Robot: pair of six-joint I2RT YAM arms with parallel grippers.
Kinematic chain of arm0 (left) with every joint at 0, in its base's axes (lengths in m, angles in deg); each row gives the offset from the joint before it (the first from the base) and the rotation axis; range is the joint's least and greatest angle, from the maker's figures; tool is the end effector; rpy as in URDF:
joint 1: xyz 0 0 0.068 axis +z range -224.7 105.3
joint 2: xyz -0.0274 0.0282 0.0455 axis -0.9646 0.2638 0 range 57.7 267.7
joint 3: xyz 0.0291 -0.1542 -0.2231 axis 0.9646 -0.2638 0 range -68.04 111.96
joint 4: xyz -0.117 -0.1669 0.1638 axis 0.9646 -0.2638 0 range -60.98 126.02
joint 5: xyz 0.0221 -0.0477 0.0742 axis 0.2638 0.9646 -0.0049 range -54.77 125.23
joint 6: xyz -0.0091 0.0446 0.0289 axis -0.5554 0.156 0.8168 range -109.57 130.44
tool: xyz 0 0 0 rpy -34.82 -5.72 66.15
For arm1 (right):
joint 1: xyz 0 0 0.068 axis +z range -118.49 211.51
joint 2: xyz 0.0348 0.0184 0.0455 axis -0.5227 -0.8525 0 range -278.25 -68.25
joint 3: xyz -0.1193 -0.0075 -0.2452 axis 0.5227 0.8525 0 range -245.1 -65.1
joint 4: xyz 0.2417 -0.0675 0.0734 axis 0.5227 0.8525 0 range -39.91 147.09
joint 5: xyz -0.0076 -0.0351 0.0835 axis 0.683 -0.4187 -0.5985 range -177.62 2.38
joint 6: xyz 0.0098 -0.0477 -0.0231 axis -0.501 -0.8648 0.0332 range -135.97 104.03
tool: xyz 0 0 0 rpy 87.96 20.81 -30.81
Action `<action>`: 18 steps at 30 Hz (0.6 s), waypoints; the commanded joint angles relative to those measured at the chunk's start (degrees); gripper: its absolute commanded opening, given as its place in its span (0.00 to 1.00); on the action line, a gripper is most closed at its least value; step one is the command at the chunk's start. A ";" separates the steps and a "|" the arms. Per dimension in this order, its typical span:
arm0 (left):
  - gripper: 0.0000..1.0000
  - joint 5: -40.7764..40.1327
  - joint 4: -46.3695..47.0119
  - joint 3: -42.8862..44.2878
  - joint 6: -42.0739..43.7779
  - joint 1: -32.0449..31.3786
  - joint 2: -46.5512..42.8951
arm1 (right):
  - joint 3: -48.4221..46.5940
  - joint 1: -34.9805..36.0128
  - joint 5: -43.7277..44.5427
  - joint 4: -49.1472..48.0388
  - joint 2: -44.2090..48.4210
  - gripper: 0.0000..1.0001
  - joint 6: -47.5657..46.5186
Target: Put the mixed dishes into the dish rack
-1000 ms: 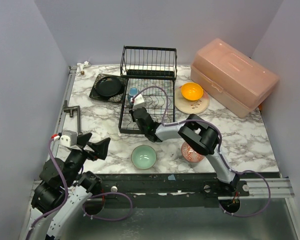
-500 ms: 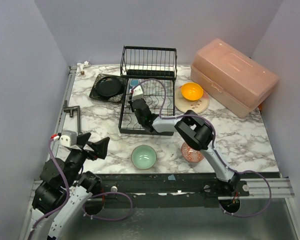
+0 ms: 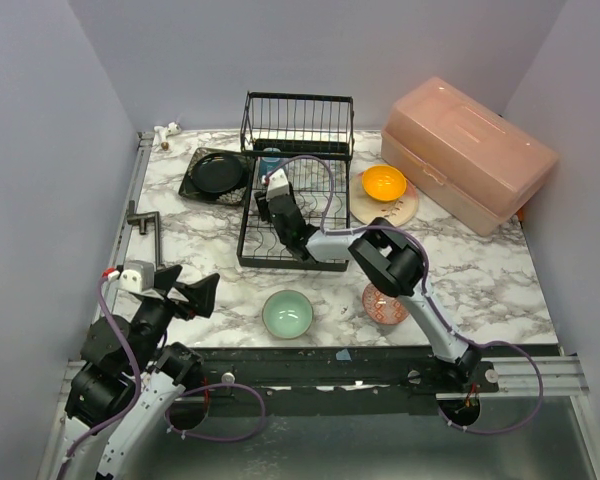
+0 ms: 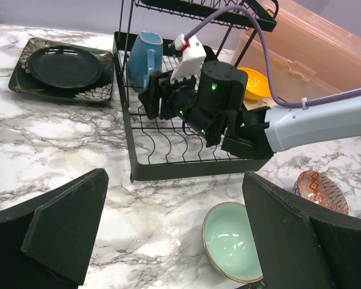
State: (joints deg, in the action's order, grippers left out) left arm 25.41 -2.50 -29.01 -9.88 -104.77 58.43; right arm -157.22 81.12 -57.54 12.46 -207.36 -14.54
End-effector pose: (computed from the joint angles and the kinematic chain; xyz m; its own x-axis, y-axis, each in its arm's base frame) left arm 0.0206 -0.0048 0.3155 -0.1233 -0.3240 -0.9380 0.3234 0.8805 -0.3466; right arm 0.3596 0.3951 0.1311 -0.1139 -0.1005 -0.9884 -0.3359 0.9402 -0.0569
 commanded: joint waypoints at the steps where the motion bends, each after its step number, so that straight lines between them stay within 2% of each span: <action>1: 0.99 1.55 1.43 -0.31 0.98 0.93 0.93 | 3.22 0.23 -1.38 -0.73 2.93 0.62 0.53; 8: 0.98 2.85 1.67 -0.41 1.20 2.36 2.11 | 10.08 0.24 -2.27 2.08 10.34 0.70 4.95; 12: 0.98 3.62 1.94 -0.49 1.33 3.16 2.85 | 11.96 0.28 -3.55 10.12 15.46 0.70 8.00; 18: 0.99 4.88 2.25 -0.53 1.50 4.60 5.03 | 23.83 0.32 -7.37 15.46 27.73 0.75 11.48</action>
State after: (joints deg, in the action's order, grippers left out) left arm 27.98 -1.32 -29.19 -9.20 -101.31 61.62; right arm -138.84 81.05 -61.54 21.09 -186.66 -6.67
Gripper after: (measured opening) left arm 0.985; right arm 0.726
